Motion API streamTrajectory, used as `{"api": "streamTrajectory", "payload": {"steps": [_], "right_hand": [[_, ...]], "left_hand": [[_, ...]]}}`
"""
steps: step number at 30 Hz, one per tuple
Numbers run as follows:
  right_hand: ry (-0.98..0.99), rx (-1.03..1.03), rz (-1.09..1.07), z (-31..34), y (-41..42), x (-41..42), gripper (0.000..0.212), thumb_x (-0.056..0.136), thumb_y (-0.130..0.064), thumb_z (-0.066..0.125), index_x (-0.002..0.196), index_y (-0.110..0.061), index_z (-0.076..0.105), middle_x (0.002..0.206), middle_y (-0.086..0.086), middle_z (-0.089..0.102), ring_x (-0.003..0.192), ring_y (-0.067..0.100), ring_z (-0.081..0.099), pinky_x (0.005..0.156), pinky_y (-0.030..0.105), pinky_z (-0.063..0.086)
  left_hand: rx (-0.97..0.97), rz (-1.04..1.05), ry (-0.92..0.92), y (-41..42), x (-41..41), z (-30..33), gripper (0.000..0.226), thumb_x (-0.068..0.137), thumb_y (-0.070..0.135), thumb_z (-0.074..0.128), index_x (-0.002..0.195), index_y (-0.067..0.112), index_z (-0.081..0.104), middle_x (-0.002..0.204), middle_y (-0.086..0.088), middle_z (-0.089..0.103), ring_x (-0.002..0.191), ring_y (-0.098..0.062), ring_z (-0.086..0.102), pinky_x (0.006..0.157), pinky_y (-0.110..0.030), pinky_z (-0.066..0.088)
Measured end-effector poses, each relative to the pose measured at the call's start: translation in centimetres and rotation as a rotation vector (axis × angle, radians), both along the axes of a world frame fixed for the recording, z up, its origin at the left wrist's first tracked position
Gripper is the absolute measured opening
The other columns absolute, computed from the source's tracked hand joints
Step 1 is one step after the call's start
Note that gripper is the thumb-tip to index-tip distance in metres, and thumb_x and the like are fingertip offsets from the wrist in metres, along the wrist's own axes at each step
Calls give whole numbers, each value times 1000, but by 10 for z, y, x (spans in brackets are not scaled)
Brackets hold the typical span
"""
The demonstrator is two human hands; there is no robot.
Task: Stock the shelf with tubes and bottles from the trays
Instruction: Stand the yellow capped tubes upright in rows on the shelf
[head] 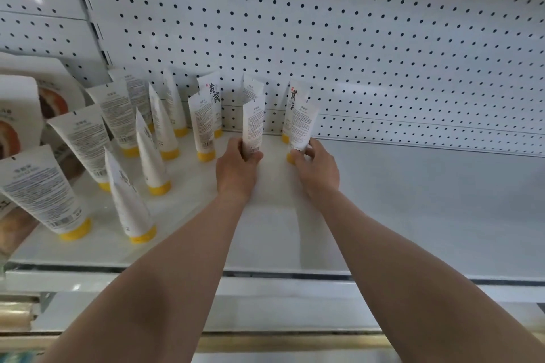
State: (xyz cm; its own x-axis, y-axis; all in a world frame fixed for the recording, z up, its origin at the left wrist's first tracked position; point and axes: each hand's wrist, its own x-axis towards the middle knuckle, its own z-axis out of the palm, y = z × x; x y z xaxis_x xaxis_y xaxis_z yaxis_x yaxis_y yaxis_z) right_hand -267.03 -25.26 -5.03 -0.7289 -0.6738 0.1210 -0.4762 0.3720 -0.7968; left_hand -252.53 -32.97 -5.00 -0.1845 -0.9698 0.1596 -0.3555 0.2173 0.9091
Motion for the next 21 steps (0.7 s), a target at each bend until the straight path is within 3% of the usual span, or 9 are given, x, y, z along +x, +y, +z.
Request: {"api": "streamTrajectory", "payload": {"steps": [9,21], "right_hand": [[-13,-18,-1,0,2,3,47,76,-52,55,122,-44,56,112,-23,68,113,11,59,94,42,51],[-81,-25,30,3,7,0,49,77,-46,65,125,-43,58,105,-21,68,117,13,58,94,39,51]], "left_hand": [[-5,0,-15,1,0,0,35,89,25,71,120,15,57,103,2,67,99,-23,62,80,-26,42],[-2,-6,-49,3,-2,0,42,90,28,69,127,16,53,115,-3,68,107,-26,62,83,-28,43]]}}
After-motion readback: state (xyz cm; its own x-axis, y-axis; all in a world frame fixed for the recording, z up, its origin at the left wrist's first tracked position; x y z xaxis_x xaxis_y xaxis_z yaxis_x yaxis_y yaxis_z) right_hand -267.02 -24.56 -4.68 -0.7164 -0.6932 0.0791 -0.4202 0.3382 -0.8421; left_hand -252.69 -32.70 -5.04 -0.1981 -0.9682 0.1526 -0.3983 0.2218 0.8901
